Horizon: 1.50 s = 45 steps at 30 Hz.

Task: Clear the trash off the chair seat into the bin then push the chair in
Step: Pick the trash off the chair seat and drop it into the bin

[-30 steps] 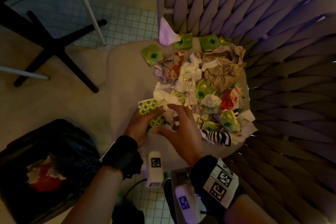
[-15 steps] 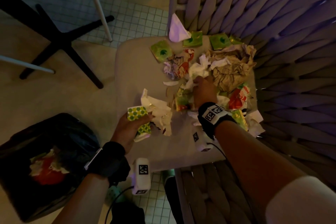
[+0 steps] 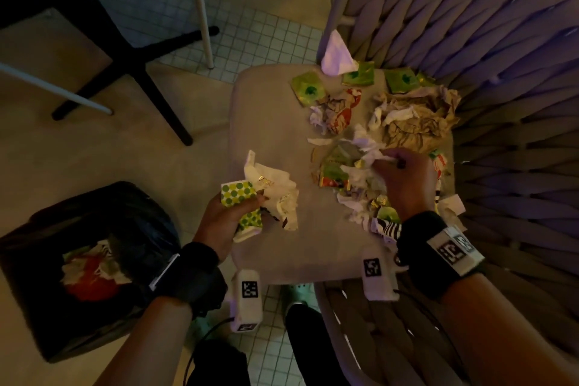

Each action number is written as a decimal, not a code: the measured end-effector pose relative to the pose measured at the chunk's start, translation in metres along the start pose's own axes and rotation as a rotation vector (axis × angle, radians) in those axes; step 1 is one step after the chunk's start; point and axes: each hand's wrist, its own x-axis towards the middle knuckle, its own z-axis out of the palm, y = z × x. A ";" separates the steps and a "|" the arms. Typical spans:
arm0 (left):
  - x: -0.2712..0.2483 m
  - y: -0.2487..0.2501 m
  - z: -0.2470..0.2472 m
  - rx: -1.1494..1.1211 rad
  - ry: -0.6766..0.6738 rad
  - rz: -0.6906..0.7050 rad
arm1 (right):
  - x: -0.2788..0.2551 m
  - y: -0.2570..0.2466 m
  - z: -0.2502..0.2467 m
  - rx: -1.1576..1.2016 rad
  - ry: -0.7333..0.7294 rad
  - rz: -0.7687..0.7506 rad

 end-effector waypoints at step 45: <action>-0.098 -0.101 -0.443 0.088 0.332 -0.158 | -0.316 -0.094 0.440 -0.252 -1.209 -0.028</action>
